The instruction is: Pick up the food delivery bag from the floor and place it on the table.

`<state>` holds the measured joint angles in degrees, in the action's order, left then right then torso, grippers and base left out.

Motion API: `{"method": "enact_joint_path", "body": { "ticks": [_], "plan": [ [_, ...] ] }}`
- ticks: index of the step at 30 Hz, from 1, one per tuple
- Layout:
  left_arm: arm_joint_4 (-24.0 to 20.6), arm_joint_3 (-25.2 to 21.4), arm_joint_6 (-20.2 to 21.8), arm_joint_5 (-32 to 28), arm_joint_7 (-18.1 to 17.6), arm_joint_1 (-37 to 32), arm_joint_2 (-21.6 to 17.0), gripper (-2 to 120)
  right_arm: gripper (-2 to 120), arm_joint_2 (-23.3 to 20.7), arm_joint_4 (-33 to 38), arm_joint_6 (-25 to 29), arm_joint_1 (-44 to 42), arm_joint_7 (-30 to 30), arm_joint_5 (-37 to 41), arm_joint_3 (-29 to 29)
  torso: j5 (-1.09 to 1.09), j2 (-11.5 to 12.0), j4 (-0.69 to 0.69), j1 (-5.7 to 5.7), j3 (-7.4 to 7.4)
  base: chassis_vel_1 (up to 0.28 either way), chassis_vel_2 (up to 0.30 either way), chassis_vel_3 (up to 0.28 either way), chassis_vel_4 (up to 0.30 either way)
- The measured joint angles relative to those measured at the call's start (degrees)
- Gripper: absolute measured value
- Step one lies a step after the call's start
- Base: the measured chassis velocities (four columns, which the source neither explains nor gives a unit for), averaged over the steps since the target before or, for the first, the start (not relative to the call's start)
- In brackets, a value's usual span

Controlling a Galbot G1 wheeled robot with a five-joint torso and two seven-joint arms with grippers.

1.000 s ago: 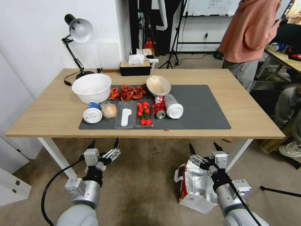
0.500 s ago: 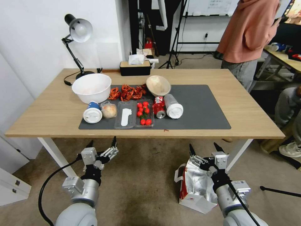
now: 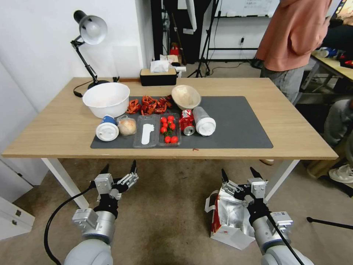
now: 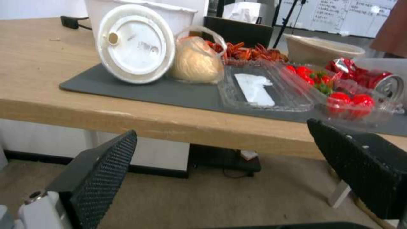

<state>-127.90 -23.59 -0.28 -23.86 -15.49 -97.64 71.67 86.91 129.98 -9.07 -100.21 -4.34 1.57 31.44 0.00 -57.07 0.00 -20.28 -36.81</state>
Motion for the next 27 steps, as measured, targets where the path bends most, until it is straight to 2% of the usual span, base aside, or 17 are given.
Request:
{"method": "enact_joint_path", "body": {
  "ticks": [3, 5, 16, 21, 27],
  "plan": [
    [-0.1, 0.0, 0.0, 0.4, 0.2, -0.1, 0.1, 100, 100, -0.2, 0.0, 0.0, 0.0, 0.0, 0.2, 0.0, 0.00, 0.8, 0.00, 0.35, 0.45, 0.000, 0.000, 0.000, 0.000],
    [-0.1, -0.3, -0.2, 1.0, 0.8, -0.3, 0.0, 100, 100, -0.3, 0.1, 0.0, 0.0, 0.0, 0.5, 0.0, 0.00, 2.3, 0.00, 1.02, 1.33, 0.000, 0.000, 0.000, 0.000],
    [0.0, -0.5, -0.6, 1.0, 1.0, -0.3, 0.0, 100, 100, -0.3, 0.4, 0.0, 0.0, -0.1, 0.5, 0.0, 0.00, 5.3, 0.00, 2.34, 3.03, 0.000, 0.000, 0.000, 0.000],
    [0.0, -0.5, -0.6, 1.1, 1.0, -0.4, -0.1, 100, 100, -0.3, 0.4, 0.0, 0.0, -0.1, 0.5, 0.0, 0.00, 5.7, 0.00, 2.49, 3.23, 0.000, 0.000, 0.000, 0.000],
    [0.0, -0.5, -0.8, 1.2, 1.1, -0.4, -0.1, 100, 100, -0.3, 0.5, 0.0, -0.2, -0.2, 0.4, 0.0, 0.00, 7.4, 0.00, 3.18, 4.26, 0.000, 0.000, 0.000, 0.000]
  ]
}}
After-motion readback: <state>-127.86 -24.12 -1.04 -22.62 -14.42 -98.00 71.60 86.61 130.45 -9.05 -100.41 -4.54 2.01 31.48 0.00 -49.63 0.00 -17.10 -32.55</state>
